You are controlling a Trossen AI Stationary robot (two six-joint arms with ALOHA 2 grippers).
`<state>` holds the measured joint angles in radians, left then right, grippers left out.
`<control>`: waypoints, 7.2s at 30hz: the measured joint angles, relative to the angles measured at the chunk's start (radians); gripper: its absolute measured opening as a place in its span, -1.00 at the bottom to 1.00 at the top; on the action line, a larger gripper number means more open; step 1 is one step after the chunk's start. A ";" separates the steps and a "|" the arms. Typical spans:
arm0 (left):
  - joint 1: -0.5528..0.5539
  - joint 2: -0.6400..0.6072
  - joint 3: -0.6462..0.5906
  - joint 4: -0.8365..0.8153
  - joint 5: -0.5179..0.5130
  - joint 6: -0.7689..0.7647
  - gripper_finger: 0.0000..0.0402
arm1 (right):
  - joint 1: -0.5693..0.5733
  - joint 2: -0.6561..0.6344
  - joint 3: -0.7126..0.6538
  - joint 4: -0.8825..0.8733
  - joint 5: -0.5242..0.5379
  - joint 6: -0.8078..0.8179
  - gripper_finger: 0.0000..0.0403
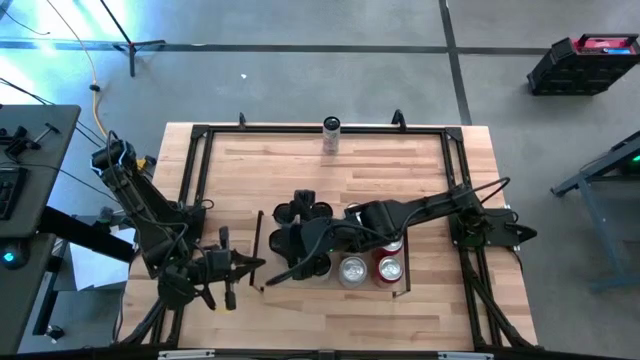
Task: Place canned beverage on shelf
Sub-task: Put the right white-pink soda can on the shelf aligned with the other white-pink soda cans, then put the white-pink soda can on the shelf aligned with the other white-pink soda cans
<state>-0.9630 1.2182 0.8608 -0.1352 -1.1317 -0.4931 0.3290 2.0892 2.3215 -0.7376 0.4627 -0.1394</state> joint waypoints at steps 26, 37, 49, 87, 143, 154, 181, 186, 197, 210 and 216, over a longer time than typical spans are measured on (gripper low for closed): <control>0.093 0.001 0.001 -0.011 0.028 0.045 -1.00 | 0.116 -0.040 0.035 -0.135 0.360 0.005 0.65; 0.014 -0.086 0.001 -0.043 0.023 0.077 -1.00 | 0.110 -0.132 0.034 -0.309 0.421 0.165 0.65; 0.030 -0.403 0.003 0.030 -0.082 0.386 -0.98 | -0.029 -0.296 0.034 -0.620 0.298 0.385 0.65; 0.824 -0.644 -0.091 -0.125 0.529 0.472 0.11 | -0.697 -0.218 0.019 -0.439 -0.240 0.272 0.69; 0.824 -0.983 -0.314 -0.163 0.569 0.115 0.16 | -0.737 0.147 0.020 -0.462 -0.011 1.044 0.80; 0.824 -0.983 -0.314 -0.166 0.604 0.166 0.16 | -0.760 0.239 0.018 -0.410 0.011 1.069 0.80; 0.823 -0.984 -0.202 -0.336 0.665 0.146 0.19 | -0.757 0.292 0.019 -0.423 0.022 1.116 0.21; 0.823 -0.983 -0.175 -0.446 0.637 0.136 0.36 | -0.719 0.218 0.031 -0.421 0.002 1.063 0.21; 0.859 -0.800 -0.117 -0.405 0.543 0.285 0.69 | -0.610 -0.011 0.028 -0.225 -0.178 0.879 0.23; 1.033 -0.406 0.081 -0.272 0.699 0.438 0.70 | -0.495 -0.037 0.028 -0.090 -0.302 0.737 0.24; 1.092 -0.266 0.169 -0.287 0.734 0.461 0.70 | -0.490 -0.038 0.025 -0.058 -0.314 0.742 0.24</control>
<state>0.1288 0.9518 1.0295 -0.4227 -0.3977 -0.0318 -0.1612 2.0514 2.3466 -0.7952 0.1490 0.6025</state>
